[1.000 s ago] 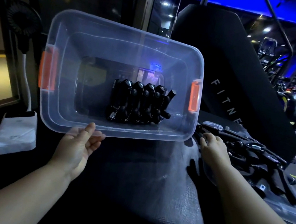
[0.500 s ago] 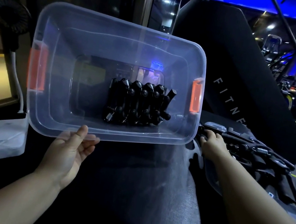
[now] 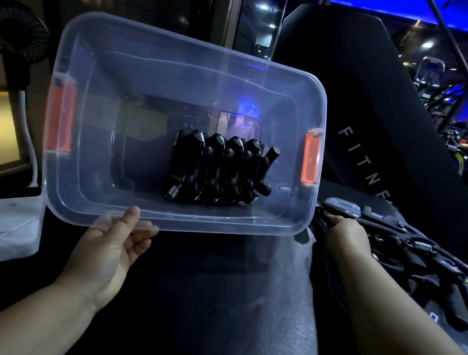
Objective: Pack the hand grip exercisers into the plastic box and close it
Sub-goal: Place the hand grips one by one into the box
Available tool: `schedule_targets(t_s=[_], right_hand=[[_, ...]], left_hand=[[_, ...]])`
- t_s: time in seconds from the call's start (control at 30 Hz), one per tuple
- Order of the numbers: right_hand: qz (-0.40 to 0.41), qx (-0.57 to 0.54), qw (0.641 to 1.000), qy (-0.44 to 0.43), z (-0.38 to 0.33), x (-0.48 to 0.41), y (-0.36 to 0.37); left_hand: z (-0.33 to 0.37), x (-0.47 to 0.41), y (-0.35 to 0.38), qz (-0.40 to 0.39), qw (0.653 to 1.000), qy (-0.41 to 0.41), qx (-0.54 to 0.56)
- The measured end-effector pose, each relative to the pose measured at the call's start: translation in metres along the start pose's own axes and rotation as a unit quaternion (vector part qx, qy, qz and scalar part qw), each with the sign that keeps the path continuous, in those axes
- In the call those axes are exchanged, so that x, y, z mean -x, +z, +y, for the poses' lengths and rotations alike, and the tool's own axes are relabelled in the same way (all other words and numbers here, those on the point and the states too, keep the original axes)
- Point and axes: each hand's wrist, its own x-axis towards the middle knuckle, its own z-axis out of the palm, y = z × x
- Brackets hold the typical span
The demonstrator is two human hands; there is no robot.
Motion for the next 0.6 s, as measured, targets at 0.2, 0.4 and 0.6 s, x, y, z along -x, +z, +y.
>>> schedule_targets(t_s=[0.2,0.4,0.6], right_hand=[[0.0,-0.02,1.0,-0.003,0.002,0.0,0.001],[0.001,0.021,1.0,-0.021,0.0,0.001,0.0],[0.003,0.108,0.994,-0.034,-0.01,0.01,-0.008]], left_hand=[[0.0,0.0,0.0,0.004,1.0,0.001,-0.003],[-0.002,-0.003,-0.002,0.0,1.0,0.0,-0.007],[-0.001,-0.003,-0.002,-0.003,1.0,-0.001,-0.01]])
